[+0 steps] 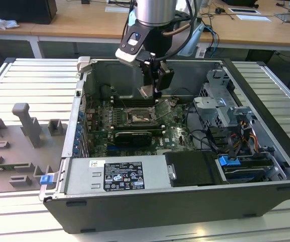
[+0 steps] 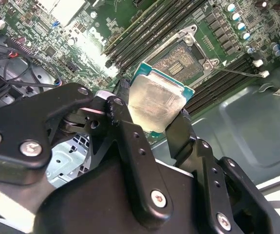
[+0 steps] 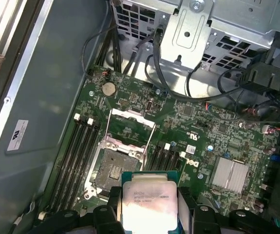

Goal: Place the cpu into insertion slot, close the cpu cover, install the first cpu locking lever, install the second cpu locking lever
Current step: 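Place the cpu into insertion slot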

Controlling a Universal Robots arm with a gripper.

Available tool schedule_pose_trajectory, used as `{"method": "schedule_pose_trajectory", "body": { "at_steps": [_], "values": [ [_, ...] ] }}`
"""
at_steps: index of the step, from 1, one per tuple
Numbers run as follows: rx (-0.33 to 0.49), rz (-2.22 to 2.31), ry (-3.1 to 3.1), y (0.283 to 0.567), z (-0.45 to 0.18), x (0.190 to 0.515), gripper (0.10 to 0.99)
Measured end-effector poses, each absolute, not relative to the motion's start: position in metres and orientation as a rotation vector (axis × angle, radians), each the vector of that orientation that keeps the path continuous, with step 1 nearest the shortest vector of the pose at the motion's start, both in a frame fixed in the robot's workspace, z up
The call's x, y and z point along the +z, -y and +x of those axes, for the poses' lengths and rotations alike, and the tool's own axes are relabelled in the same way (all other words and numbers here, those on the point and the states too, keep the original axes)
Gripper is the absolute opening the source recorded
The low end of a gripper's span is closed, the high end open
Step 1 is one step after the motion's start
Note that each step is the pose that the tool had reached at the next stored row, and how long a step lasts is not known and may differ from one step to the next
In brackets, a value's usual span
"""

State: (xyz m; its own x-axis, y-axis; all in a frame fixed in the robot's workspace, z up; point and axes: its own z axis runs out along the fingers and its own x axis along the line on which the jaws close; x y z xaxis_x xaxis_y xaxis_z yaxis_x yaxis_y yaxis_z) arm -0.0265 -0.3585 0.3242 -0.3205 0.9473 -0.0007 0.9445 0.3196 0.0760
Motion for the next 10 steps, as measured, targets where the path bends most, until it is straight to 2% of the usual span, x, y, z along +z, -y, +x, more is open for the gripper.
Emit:
{"method": "schedule_pose_trajectory", "body": {
  "at_steps": [10],
  "values": [
    [0.095,1.808,-2.512,0.3585,-0.0265,0.3179,0.545]
  ]
}}
